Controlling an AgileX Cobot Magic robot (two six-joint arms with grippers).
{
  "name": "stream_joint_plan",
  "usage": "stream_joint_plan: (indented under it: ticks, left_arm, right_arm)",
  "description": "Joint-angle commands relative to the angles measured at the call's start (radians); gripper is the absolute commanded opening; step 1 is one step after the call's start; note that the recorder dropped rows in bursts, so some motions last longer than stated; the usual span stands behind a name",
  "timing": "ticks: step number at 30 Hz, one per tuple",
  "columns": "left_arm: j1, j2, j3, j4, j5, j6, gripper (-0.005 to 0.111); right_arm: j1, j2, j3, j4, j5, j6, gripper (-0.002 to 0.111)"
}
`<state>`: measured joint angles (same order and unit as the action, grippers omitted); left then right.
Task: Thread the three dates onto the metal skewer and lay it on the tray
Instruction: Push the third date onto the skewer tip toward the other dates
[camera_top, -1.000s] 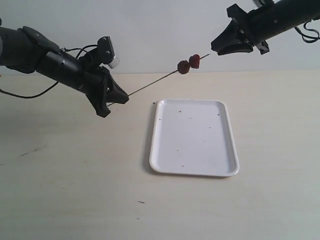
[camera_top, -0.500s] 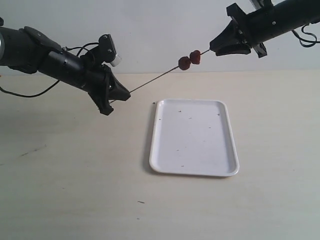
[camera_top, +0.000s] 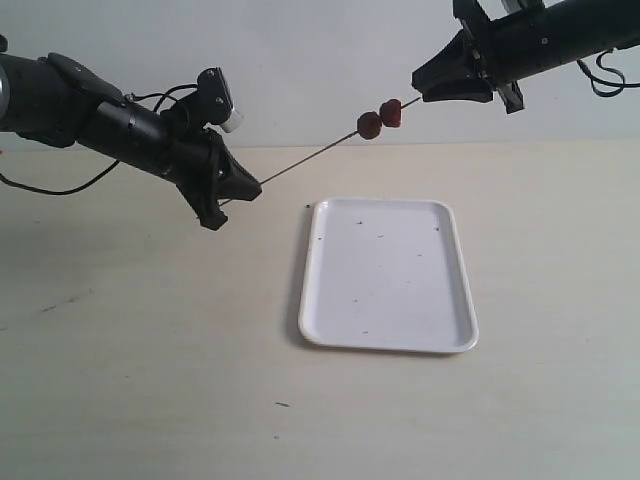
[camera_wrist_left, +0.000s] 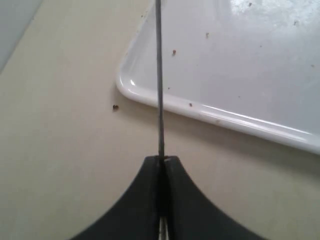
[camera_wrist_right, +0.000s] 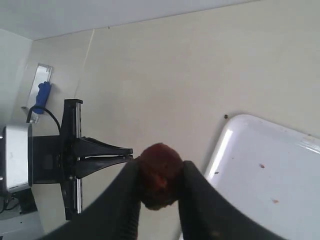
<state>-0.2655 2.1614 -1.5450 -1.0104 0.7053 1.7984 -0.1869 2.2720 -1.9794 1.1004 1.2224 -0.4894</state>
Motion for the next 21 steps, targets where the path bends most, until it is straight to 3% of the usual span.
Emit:
stream_joint_plan:
  ticks: [1,21]
  left_arm:
    - [-0.003,-0.002,-0.002,-0.019,-0.003,0.003,0.000]
    - [-0.003,-0.002,-0.002,-0.044,0.003,0.003,0.000]
  right_arm:
    - [0.001,-0.002,0.003,-0.005,-0.001,-0.021,0.025]
    - [0.001,-0.002,0.003,-0.038,-0.001,-0.037,0.025]
